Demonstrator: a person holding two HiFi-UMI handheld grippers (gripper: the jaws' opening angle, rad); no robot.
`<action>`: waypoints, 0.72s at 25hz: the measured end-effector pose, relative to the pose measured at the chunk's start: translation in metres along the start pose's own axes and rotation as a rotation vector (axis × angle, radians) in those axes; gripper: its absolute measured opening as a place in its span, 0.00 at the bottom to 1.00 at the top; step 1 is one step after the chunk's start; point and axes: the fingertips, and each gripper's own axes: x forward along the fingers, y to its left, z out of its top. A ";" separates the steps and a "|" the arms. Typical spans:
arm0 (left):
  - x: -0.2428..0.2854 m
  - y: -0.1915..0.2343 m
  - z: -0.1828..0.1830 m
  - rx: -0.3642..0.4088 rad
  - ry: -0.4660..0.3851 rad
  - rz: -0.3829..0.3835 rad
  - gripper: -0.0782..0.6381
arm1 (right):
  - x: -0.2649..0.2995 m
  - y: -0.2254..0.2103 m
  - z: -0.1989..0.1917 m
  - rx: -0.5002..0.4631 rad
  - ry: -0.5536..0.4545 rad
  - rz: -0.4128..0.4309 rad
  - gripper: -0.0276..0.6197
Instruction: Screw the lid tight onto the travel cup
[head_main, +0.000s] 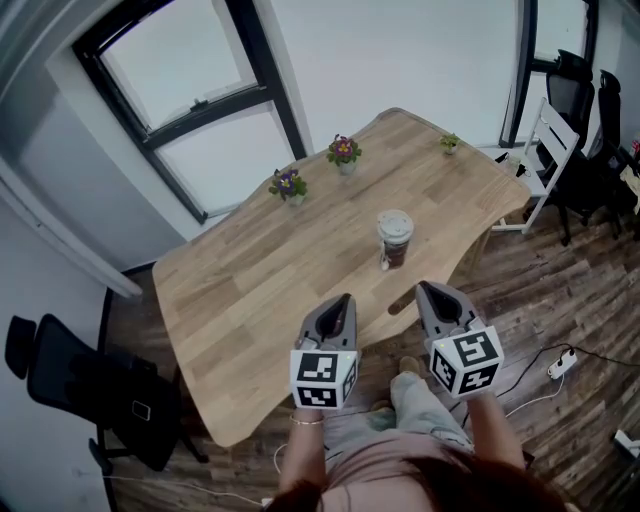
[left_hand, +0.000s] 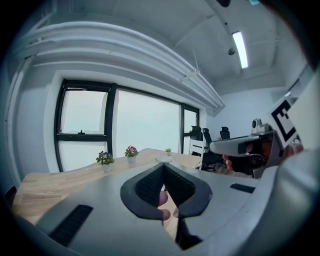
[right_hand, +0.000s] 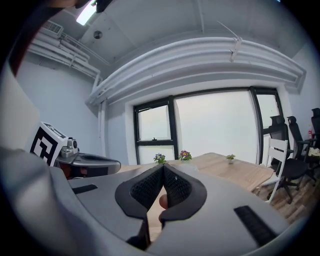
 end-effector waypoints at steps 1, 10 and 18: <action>-0.003 -0.003 0.002 0.003 -0.005 0.001 0.11 | -0.003 0.003 0.001 -0.007 -0.003 0.004 0.04; -0.012 -0.027 0.029 0.009 -0.072 0.037 0.11 | -0.015 0.002 0.014 -0.042 -0.014 0.068 0.04; -0.003 -0.071 0.046 0.024 -0.079 0.030 0.11 | -0.040 -0.031 0.025 -0.022 -0.014 0.078 0.04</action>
